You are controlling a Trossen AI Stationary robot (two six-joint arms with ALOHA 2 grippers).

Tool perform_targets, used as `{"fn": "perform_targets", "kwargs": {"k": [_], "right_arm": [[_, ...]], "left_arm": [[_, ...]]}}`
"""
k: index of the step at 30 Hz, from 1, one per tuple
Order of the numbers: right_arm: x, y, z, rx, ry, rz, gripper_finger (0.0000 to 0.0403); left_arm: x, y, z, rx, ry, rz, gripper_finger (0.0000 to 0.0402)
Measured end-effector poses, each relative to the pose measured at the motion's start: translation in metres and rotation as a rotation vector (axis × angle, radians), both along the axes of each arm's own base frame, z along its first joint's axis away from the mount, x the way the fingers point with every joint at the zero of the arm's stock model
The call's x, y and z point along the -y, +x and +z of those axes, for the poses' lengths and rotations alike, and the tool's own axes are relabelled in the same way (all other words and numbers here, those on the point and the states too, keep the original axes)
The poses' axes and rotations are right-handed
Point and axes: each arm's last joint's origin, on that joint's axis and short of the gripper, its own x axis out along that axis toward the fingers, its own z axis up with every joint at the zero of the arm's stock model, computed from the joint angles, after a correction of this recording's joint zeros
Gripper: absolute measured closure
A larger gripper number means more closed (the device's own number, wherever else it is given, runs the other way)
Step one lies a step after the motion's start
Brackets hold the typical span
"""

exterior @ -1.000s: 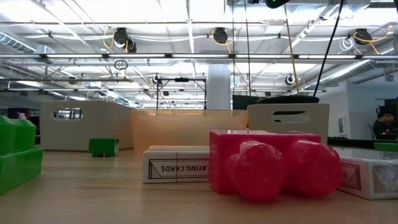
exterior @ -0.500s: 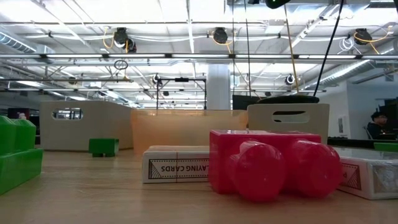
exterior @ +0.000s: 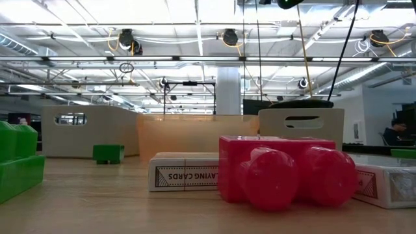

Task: Pick & Place Toys
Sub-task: Put the green game piece into the orange bin

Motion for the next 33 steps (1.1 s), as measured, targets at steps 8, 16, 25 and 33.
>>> {"fn": "perform_targets", "kwargs": {"k": [8, 16, 25, 33], "right_arm": [[0.003, -0.002, 0.0, 0.002, -0.001, -0.011, 0.0266], [0.017, -0.01, 0.0, 0.006, -0.003, -0.056, 0.0253], [0.029, -0.018, 0.001, 0.015, -0.015, -0.095, 0.0245], [0.041, -0.046, 0.014, 0.055, -0.07, -0.158, 0.0245]], "left_arm": [[-0.001, 0.0, 0.0, 0.006, 0.007, 0.009, 0.0292], [-0.005, -0.002, 0.0, 0.004, 0.001, 0.016, 0.0292], [-0.007, -0.003, 0.0, 0.007, 0.005, 0.017, 0.0292], [-0.009, -0.012, 0.016, 0.02, 0.028, 0.009, 0.0292]]}}
